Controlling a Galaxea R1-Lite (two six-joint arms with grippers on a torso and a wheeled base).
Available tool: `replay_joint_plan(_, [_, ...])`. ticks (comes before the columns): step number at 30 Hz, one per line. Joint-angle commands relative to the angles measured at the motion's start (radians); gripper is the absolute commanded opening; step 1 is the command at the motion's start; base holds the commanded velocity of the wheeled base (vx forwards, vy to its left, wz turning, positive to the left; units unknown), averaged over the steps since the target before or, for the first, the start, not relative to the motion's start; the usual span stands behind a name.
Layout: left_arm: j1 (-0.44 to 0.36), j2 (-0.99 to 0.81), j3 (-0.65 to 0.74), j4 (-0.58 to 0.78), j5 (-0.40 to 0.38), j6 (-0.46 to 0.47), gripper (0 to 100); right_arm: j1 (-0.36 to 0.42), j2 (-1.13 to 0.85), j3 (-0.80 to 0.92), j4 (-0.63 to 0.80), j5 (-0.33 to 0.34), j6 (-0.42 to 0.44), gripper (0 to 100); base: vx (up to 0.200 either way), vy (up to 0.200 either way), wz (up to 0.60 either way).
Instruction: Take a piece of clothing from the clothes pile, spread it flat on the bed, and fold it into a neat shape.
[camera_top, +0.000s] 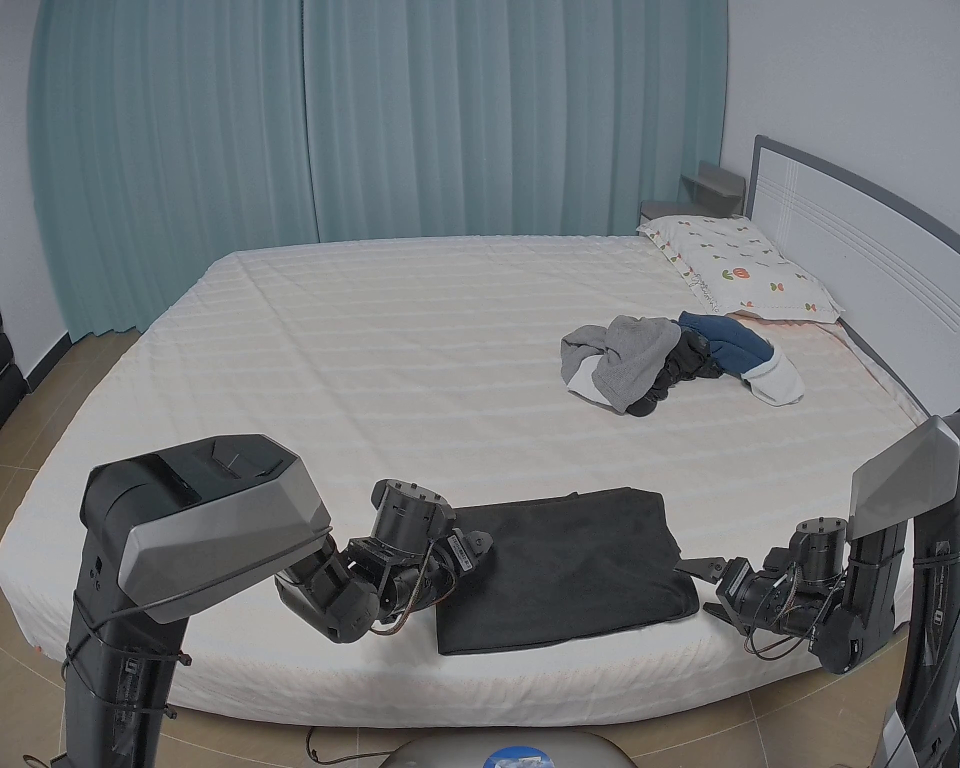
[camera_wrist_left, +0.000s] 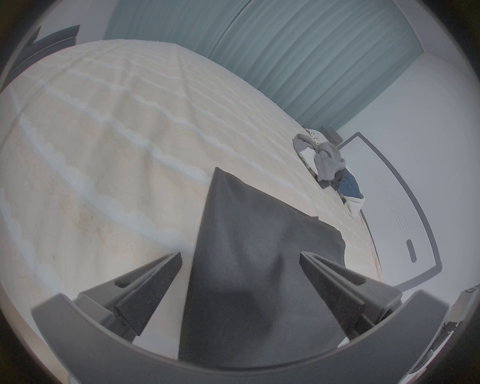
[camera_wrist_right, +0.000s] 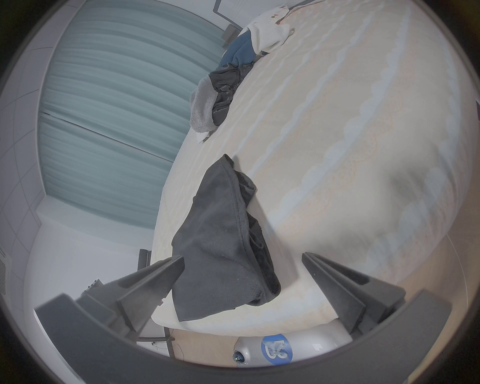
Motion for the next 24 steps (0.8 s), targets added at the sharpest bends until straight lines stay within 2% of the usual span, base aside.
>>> replay_joint_plan(1, [-0.007, 0.021, -0.012, -0.001, 0.016, 0.0, 100, 0.001, 0.003, 0.0, -0.013, 0.001, 0.001, 100, 0.0, 0.0, 0.0])
replay_joint_plan(7, [-0.007, 0.021, -0.012, -0.001, 0.021, 0.014, 100, 0.001, 0.003, -0.002, -0.013, -0.001, 0.001, 100, 0.0, 0.0, 0.0])
replay_joint_plan(8, [-0.007, 0.021, -0.012, -0.001, 0.021, 0.014, 0, 0.001, 0.003, -0.002, -0.013, -0.001, 0.001, 100, 0.0, 0.0, 0.0])
replay_joint_plan(24, [-0.007, 0.011, 0.001, 0.002, 0.026, 0.005, 0, -0.001, 0.001, 0.0, -0.013, -0.001, 0.001, 100, 0.0, 0.0, 0.0])
